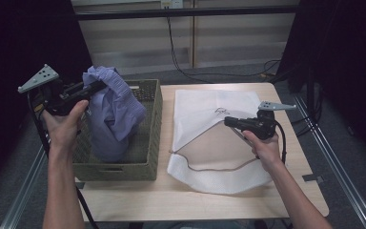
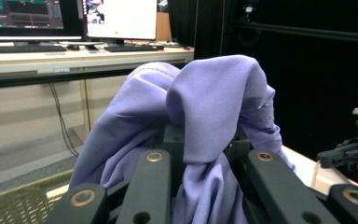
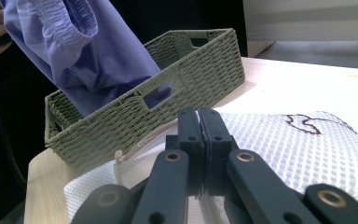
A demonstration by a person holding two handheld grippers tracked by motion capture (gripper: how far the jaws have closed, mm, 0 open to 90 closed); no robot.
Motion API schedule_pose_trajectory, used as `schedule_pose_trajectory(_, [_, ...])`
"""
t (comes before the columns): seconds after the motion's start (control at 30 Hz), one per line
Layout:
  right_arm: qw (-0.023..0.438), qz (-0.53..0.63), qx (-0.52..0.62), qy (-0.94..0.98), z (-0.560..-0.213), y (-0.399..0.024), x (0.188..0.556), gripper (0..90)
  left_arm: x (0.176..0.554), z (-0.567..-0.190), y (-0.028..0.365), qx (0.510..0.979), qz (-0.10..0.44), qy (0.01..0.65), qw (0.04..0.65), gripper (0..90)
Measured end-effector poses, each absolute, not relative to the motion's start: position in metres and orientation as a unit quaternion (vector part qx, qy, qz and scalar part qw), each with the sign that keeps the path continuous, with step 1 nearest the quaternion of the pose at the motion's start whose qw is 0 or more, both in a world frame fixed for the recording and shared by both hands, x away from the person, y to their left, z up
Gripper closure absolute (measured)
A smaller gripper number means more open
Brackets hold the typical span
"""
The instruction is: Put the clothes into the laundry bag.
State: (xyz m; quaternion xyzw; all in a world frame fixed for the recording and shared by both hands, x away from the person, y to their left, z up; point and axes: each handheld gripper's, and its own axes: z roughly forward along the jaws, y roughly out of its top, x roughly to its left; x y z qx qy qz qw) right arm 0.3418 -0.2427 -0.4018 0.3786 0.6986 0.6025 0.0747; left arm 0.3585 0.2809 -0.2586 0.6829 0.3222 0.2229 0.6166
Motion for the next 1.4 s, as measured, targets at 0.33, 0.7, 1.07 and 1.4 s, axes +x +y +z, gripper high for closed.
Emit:
schedule_pose_trajectory(0.33, [0.076, 0.603, 0.378, 0.698, -0.401, -0.243, 0.341, 88.5, 0.354, -0.240, 0.277, 0.678, 0.227, 0.305, 0.629, 77.5])
schedule_pose_trajectory(0.7, [0.077, 0.601, 0.375, 0.701, -0.401, -0.242, 0.342, 88.5, 0.348, -0.216, 0.272, 0.664, 0.248, 0.301, 0.638, 77.4])
schedule_pose_trajectory(1.07, [0.076, 0.601, 0.375, 0.701, -0.401, -0.242, 0.341, 88.6, 0.336, -0.199, 0.264, 0.660, 0.262, 0.285, 0.644, 77.4])
schedule_pose_trajectory(1.4, [0.076, 0.602, 0.374, 0.702, -0.401, -0.242, 0.342, 88.6, 0.325, -0.176, 0.253, 0.651, 0.267, 0.261, 0.660, 77.4])
